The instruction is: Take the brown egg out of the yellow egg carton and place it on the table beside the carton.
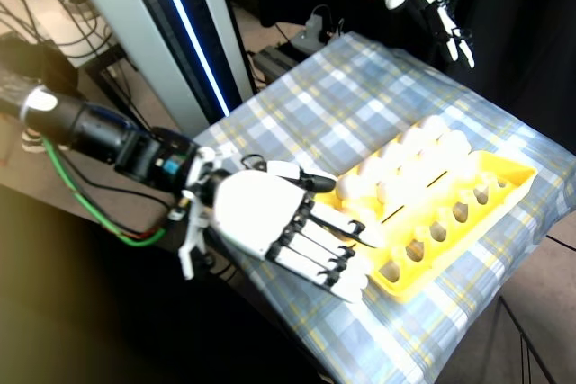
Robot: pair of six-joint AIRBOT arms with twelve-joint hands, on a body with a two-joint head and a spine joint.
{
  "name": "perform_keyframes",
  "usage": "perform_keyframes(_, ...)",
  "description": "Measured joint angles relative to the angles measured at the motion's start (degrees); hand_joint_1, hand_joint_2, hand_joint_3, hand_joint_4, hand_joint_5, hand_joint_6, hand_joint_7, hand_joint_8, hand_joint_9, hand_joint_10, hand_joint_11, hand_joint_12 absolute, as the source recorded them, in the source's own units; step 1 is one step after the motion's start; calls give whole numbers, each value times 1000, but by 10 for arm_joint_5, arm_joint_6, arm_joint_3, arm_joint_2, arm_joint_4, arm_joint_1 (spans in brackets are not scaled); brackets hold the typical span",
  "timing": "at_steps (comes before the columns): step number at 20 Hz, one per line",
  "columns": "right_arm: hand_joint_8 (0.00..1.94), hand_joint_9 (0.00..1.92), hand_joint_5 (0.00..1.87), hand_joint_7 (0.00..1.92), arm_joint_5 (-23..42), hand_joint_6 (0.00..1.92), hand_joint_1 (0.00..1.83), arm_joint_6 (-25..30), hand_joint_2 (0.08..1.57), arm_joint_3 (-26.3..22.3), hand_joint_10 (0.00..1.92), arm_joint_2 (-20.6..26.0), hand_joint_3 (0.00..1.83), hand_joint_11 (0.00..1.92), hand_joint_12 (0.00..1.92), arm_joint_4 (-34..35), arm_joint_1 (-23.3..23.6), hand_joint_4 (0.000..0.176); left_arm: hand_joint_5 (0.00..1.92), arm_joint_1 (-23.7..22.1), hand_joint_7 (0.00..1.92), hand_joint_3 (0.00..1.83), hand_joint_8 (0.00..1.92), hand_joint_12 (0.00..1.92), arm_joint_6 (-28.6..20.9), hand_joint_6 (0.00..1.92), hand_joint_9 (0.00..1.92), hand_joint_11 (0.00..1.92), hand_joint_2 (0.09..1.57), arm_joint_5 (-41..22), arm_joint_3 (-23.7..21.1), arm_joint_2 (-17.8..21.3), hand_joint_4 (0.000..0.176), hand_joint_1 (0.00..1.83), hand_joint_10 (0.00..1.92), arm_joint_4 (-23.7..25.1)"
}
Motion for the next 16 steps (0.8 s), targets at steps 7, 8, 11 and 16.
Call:
perform_keyframes(7, 7, 531, 420, 652, -13, 2, 390, 1, 1253, 9, 10, -5, 6, 0, 372, -4, 5, 16, 274, 0, 35, 13, 1, 0, 0, 6, 0, 0, 1027, 4, 0, 0, 0, 0, 0, 1)
perform_keyframes(8, 7, 531, 420, 652, -12, 2, 390, 1, 1253, 9, 10, -5, 6, 0, 372, -7, 5, 16, 274, 0, 35, 13, 1, 0, 0, 6, 0, 0, 1027, 4, 0, 0, 0, 0, 0, 1)
perform_keyframes(11, 7, 601, 518, 721, -12, 9, 445, 2, 1269, 14, 15, -5, 1, 0, 435, -12, 5, 0, 269, 0, 48, 9, 6, 0, 0, 3, 0, 0, 1023, 7, 0, 0, 1, 0, 0, 0)
perform_keyframes(16, 2, 325, 692, 738, -14, 7, 419, 3, 1287, 18, 4, -6, 2, 0, 142, -16, 6, 0, 274, 0, 50, 6, 4, 0, -2, 2, 0, 0, 1020, 9, 0, 0, 5, 0, 0, 1)
